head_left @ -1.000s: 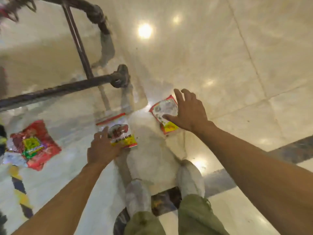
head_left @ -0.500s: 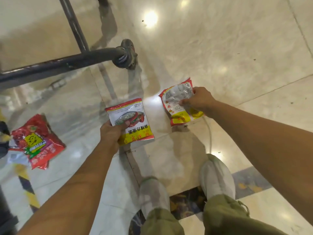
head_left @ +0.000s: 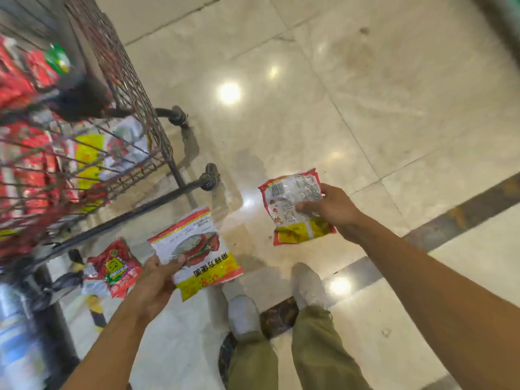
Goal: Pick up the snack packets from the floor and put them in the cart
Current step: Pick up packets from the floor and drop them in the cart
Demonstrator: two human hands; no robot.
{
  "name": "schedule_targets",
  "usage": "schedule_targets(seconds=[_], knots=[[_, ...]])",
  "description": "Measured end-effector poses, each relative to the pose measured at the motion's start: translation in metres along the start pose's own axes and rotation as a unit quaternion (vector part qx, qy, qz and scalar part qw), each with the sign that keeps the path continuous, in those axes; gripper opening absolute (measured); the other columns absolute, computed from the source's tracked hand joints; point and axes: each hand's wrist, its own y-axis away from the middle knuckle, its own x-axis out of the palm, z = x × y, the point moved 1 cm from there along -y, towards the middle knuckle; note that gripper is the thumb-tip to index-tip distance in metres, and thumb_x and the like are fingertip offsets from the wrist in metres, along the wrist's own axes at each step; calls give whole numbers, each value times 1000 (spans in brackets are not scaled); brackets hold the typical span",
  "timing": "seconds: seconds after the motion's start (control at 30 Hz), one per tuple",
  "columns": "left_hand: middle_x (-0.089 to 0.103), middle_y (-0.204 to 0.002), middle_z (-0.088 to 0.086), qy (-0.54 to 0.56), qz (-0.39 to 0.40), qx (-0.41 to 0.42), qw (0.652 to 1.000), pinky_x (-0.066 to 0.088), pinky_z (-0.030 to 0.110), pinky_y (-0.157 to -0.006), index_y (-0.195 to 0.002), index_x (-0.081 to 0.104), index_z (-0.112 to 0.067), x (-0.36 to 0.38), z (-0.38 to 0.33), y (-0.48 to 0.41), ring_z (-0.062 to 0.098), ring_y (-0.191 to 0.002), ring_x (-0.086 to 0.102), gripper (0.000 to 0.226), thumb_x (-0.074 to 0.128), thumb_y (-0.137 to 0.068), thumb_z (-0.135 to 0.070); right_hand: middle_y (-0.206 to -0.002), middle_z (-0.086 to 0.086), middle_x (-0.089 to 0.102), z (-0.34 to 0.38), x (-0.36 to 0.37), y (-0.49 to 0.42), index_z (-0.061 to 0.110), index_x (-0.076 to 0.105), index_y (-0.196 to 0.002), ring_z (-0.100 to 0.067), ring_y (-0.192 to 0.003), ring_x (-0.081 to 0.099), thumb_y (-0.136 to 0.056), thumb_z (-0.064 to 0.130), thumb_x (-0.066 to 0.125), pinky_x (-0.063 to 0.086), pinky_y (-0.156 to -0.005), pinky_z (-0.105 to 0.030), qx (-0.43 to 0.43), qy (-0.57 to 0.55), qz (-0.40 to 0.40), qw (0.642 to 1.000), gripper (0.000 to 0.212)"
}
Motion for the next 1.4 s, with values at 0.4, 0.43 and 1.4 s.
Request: schedule_targets(seconds=[0.4, 0.43, 1.4], knots=[[72, -130, 13, 38, 6, 141, 989, 64, 45, -84, -139, 58, -9, 92, -290, 353, 24, -108, 74, 50, 71, -92, -6, -109, -8, 80, 347, -110, 334, 19, 67, -125, -31, -101, 77, -79, 5, 87, 63, -82, -41, -158, -33, -9, 987, 52], [70, -134, 14, 37, -1, 153, 987, 60, 53, -93, -140, 56, -10, 98, -313, 373, 28, -115, 71, 62, 83, -84, -15, -109, -8, 80, 372, -114, 350, 20, 67, -124, -32, -101, 77, -80, 4, 86, 63, -83, -43, -178, -34, -8, 983, 50], [81, -106, 0, 255, -158, 409, 862, 63, 31, -72, -125, 65, -15, 107, -657, 407, 13, -93, 77, 33, 67, -94, -6, -117, -14, 77, 855, -29, 285, 22, 57, -133, -39, -100, 76, -83, -5, 79, 61, -85, -60, -361, 116, 187, 906, 61]])
